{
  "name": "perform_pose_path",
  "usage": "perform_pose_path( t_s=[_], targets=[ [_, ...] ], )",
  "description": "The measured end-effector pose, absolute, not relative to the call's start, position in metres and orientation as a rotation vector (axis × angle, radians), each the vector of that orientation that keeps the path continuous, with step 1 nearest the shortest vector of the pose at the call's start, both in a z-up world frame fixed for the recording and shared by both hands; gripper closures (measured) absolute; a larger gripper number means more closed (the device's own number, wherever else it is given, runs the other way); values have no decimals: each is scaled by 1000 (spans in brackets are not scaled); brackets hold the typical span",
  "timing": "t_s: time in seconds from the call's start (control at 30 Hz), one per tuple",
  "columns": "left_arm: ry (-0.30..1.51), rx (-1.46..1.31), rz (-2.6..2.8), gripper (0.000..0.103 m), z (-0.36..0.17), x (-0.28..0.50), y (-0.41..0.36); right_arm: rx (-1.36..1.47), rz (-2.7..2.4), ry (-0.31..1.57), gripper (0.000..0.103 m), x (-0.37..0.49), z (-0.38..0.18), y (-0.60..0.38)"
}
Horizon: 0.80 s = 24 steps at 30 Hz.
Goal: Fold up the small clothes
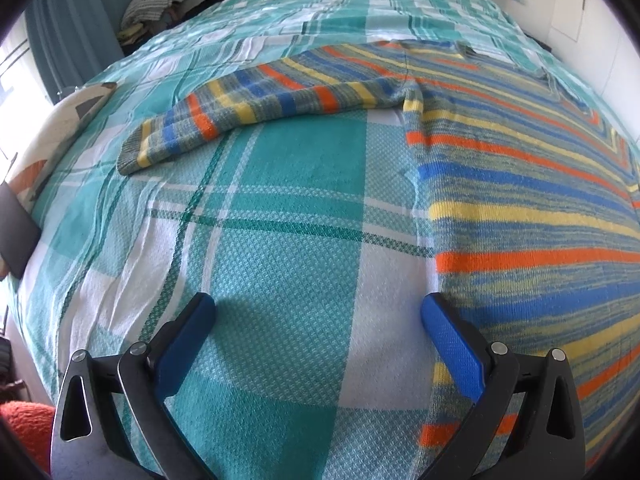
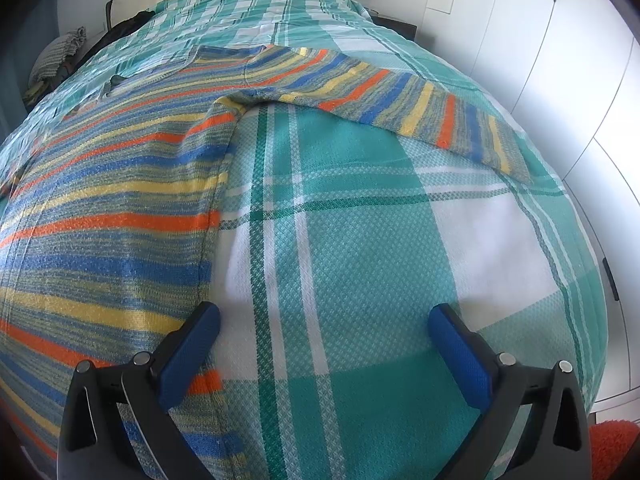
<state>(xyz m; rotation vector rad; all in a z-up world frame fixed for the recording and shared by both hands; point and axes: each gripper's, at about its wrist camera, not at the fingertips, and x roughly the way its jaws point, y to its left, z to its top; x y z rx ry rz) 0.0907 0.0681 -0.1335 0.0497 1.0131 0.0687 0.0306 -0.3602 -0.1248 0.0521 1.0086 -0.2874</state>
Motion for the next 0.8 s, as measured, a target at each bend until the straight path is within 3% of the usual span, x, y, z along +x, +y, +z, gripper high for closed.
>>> perform_pose_path(
  t_s=[0.8],
  targets=[
    [997,90,45,1,-137,89,65,42,-297,1019,0,32,-127,-358]
  ],
)
